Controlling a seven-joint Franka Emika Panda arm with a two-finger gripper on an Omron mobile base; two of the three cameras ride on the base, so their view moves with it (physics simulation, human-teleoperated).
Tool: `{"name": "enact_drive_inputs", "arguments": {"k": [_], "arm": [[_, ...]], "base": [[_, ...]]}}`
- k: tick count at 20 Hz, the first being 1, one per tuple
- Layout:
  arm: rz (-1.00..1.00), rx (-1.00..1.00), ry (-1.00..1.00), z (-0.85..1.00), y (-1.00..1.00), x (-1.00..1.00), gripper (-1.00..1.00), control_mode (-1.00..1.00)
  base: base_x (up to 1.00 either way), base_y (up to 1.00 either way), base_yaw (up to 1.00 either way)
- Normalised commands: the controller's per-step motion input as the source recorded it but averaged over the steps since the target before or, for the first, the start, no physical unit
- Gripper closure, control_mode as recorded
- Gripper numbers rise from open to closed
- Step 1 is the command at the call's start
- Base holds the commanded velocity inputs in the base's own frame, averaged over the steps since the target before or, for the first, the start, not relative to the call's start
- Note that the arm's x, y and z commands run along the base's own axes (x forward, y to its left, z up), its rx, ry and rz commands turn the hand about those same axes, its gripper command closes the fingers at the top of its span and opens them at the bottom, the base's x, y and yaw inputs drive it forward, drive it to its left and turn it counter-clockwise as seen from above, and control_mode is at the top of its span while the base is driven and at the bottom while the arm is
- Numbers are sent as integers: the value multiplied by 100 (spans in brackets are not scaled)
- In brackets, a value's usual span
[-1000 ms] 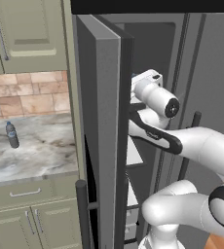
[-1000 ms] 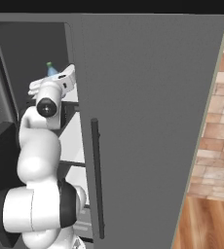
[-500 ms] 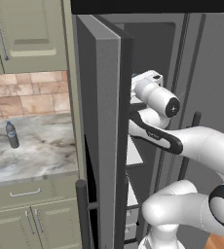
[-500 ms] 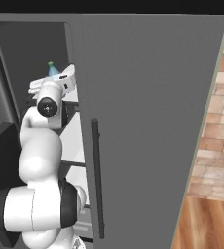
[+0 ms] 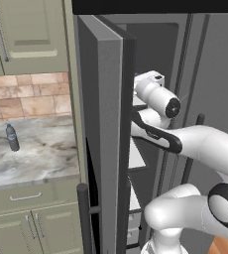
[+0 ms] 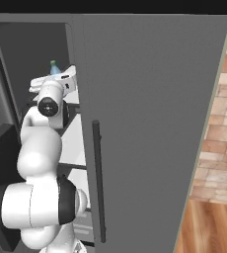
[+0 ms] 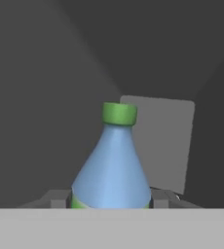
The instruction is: Take the bottled waters from the counter and place them in the freezer to freeze. Close the freezer door after placing the bottles.
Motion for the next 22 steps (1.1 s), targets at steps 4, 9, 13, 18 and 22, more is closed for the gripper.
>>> {"name": "enact_drive_inputs", "arguments": {"k": [4,9,13,18,22], "arm": [[0,13,0,0,0,33,100,-100],[0,5,0,-7,3,15,100,-100],[0,-4,-2,-24,14,1,100,-100],[0,-6,-3,-19,14,0,100,-100],[0,-1,0,-14,4,3,100,-100]], "base": [[0,0,0],[0,0,0],[0,0,0],[0,0,0],[0,0,0]]}}
